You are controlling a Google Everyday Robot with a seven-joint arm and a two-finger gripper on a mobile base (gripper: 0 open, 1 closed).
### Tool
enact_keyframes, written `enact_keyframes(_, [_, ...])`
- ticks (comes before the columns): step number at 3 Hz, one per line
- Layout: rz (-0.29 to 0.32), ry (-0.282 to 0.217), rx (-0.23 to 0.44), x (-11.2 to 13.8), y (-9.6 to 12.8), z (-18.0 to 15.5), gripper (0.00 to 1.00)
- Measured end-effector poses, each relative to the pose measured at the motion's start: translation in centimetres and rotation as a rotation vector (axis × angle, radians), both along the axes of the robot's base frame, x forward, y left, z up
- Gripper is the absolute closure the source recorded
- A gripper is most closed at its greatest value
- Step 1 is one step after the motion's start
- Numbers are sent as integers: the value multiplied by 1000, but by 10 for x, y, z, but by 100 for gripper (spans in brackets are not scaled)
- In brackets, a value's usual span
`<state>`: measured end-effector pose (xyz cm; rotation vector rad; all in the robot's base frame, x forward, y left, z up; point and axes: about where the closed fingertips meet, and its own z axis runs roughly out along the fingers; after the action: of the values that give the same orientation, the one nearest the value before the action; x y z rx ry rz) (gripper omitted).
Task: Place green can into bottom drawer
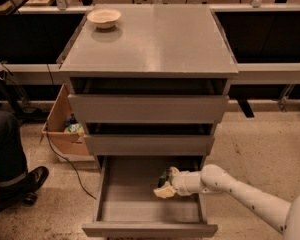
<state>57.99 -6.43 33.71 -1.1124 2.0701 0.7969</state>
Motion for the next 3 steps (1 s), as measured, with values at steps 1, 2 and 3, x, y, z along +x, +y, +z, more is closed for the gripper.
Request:
enact_keyframes(1, [-44, -10, 24, 24, 12, -65, 100])
enact_keyframes(2, [-59, -1, 27, 33, 20, -102, 100])
enact_keyframes(3, [-58, 2, 45, 37, 33, -129, 100])
